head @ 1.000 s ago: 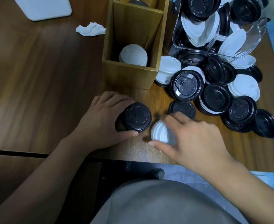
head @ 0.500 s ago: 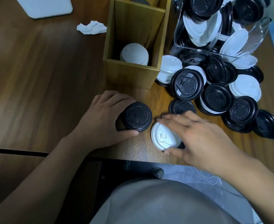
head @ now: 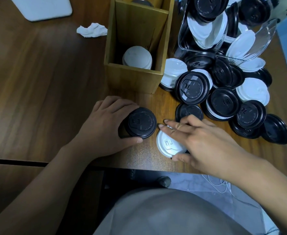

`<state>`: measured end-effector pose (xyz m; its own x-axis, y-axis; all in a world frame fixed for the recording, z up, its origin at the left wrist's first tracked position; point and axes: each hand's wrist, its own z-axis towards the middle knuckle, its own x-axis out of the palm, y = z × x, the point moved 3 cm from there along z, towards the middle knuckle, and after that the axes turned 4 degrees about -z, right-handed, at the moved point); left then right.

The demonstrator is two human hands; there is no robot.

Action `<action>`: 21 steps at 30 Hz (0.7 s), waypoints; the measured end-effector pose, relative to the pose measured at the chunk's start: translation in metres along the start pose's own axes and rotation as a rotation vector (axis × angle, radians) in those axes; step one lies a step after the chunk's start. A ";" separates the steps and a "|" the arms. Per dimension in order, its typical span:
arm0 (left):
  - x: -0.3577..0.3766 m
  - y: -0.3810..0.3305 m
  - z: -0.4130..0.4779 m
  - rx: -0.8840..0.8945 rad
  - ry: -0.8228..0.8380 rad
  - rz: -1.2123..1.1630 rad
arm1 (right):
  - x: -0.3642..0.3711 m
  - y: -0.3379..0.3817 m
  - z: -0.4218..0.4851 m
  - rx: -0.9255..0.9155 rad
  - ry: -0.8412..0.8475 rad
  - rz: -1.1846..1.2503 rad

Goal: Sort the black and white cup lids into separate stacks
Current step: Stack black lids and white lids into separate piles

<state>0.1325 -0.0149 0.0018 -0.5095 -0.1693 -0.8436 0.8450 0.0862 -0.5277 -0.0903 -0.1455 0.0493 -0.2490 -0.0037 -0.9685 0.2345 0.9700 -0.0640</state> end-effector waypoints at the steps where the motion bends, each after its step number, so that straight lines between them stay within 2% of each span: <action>1: 0.000 0.000 0.000 -0.001 -0.001 0.000 | -0.001 -0.002 -0.002 -0.008 -0.027 0.061; 4: 0.000 0.001 -0.001 -0.006 0.000 -0.003 | -0.011 -0.020 -0.008 0.071 -0.189 0.321; 6: 0.000 0.001 0.000 -0.004 0.003 -0.004 | -0.014 -0.042 -0.013 0.151 -0.233 0.315; 9: 0.000 0.001 0.000 -0.001 -0.002 -0.001 | -0.011 -0.061 -0.012 0.251 -0.109 0.206; 12: 0.000 0.001 -0.001 0.002 -0.007 -0.002 | -0.009 -0.051 -0.004 0.245 -0.033 0.169; 16: 0.000 0.001 -0.001 0.004 -0.005 0.003 | -0.008 -0.041 0.000 0.214 -0.020 0.231; 21: 0.000 0.001 -0.001 0.009 -0.012 0.002 | -0.006 -0.041 0.009 0.270 -0.012 0.228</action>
<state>0.1329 -0.0139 0.0013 -0.5054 -0.1814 -0.8436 0.8477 0.0780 -0.5247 -0.0896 -0.1880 0.0558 -0.1508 0.2015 -0.9678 0.5234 0.8468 0.0947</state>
